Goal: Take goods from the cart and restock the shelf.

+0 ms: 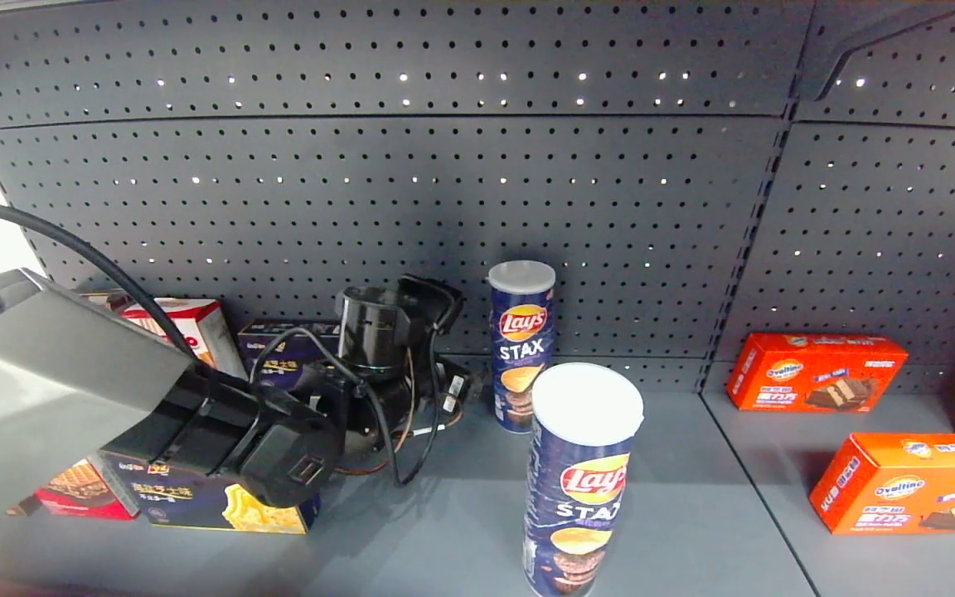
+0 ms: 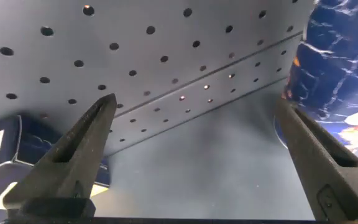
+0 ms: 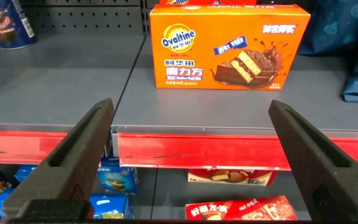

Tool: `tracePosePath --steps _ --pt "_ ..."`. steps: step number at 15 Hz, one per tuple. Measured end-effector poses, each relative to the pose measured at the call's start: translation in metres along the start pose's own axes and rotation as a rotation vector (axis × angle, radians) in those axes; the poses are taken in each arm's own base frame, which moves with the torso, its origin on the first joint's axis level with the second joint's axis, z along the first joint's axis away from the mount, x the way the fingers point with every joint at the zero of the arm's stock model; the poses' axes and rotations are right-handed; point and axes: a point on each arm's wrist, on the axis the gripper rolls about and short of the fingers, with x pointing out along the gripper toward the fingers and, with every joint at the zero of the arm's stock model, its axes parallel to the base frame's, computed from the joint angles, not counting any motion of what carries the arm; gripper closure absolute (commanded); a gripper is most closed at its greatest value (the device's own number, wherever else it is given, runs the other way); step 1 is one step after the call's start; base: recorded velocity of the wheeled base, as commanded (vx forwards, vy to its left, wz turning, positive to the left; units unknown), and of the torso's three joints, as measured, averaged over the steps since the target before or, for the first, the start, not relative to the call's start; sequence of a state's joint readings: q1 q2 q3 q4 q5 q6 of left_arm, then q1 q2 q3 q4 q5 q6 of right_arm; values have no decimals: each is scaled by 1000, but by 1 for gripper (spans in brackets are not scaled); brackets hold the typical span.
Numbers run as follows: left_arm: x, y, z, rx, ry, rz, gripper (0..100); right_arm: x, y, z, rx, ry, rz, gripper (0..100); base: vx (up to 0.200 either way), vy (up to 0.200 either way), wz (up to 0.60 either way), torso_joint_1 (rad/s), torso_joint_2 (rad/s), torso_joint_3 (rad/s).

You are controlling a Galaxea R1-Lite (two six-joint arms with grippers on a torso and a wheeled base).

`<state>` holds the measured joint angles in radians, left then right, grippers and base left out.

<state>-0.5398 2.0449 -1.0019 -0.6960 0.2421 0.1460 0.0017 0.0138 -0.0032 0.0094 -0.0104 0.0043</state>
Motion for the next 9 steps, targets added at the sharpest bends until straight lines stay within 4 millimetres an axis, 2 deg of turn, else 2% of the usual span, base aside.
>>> tracePosePath --steps 9 --pt "9 -9 0 4 -5 -17 0 0 0 0 0 0 -1 0 0 0 0 0 0 0"
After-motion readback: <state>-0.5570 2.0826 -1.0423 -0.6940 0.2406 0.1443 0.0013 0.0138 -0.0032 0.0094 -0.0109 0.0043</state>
